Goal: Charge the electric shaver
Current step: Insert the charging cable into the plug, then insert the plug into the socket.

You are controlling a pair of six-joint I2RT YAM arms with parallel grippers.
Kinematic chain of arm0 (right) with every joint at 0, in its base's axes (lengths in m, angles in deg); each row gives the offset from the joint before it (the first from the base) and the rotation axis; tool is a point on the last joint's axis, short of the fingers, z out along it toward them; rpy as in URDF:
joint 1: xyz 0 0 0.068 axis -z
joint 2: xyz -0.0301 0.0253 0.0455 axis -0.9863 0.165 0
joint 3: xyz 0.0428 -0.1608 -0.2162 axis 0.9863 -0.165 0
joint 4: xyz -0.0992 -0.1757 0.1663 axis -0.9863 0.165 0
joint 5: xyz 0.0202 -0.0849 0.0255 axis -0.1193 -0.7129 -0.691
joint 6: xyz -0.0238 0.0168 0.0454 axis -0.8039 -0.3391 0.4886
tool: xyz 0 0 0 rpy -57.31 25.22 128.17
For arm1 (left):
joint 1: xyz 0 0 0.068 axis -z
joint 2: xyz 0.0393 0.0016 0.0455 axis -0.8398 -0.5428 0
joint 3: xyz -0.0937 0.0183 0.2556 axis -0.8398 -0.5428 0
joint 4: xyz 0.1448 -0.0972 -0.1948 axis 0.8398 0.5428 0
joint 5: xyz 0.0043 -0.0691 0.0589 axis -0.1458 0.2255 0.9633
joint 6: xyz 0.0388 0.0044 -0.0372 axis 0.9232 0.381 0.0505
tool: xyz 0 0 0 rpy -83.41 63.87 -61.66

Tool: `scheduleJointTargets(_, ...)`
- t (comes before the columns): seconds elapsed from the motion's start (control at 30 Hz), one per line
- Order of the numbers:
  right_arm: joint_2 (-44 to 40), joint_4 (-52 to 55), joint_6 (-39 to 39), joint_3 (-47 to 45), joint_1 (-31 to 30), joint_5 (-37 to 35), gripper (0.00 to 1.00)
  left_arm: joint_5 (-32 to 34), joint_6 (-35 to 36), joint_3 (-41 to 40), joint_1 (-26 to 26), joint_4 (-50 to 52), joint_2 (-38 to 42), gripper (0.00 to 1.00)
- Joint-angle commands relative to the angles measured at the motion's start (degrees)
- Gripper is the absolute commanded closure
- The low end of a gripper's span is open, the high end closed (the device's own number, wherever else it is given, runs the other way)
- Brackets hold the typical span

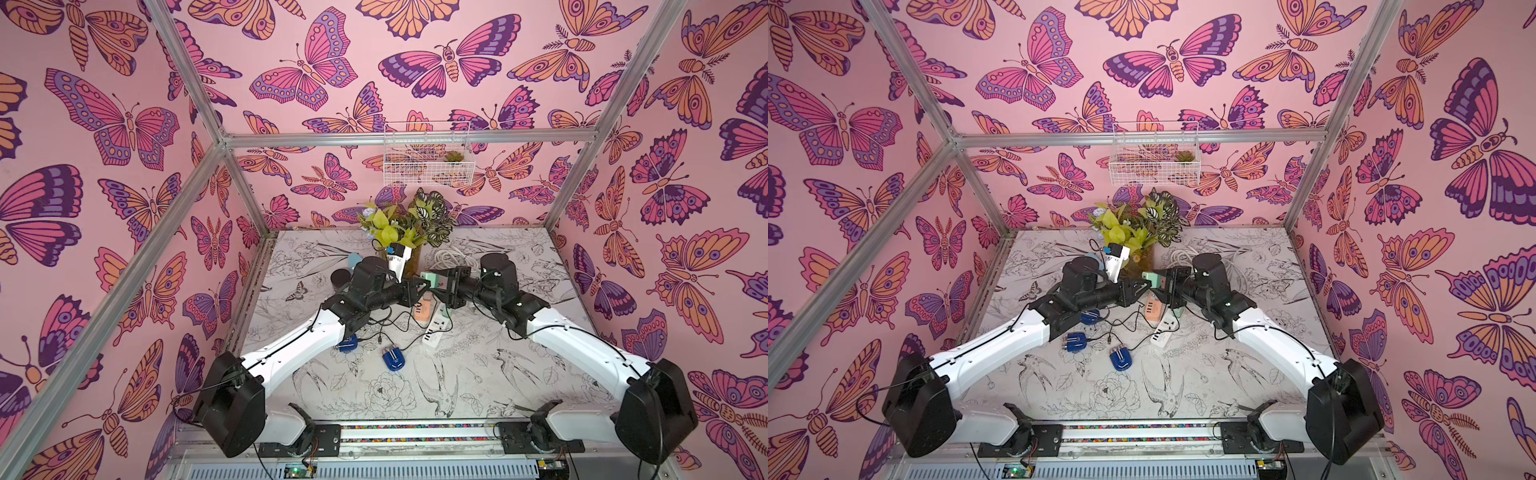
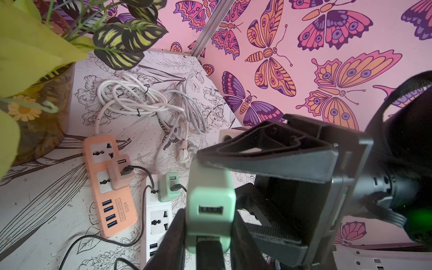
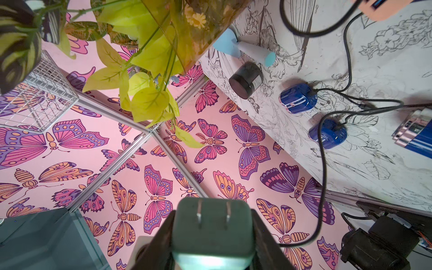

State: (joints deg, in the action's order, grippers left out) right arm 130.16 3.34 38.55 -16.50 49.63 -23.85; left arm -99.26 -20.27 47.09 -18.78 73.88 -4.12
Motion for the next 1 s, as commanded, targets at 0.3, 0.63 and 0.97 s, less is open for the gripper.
scheduleJointTargets(0.3,-10.2,32.8,-28.4,5.0,11.3,-2.3,0.34,1.0,-0.7,7.5,0.3,19.3,-0.7,1.00)
scheduleJointTargets(0.63,-10.4,51.9,-56.0,9.9,15.3,-7.3,0.34,0.4,5.7,10.9,2.2,34.1,-10.4,1.00)
scheduleJointTargets(0.97,-10.2,50.3,-62.2,7.3,15.4,-0.7,0.35,0.5,11.5,18.5,4.8,34.7,-21.3,1.00)
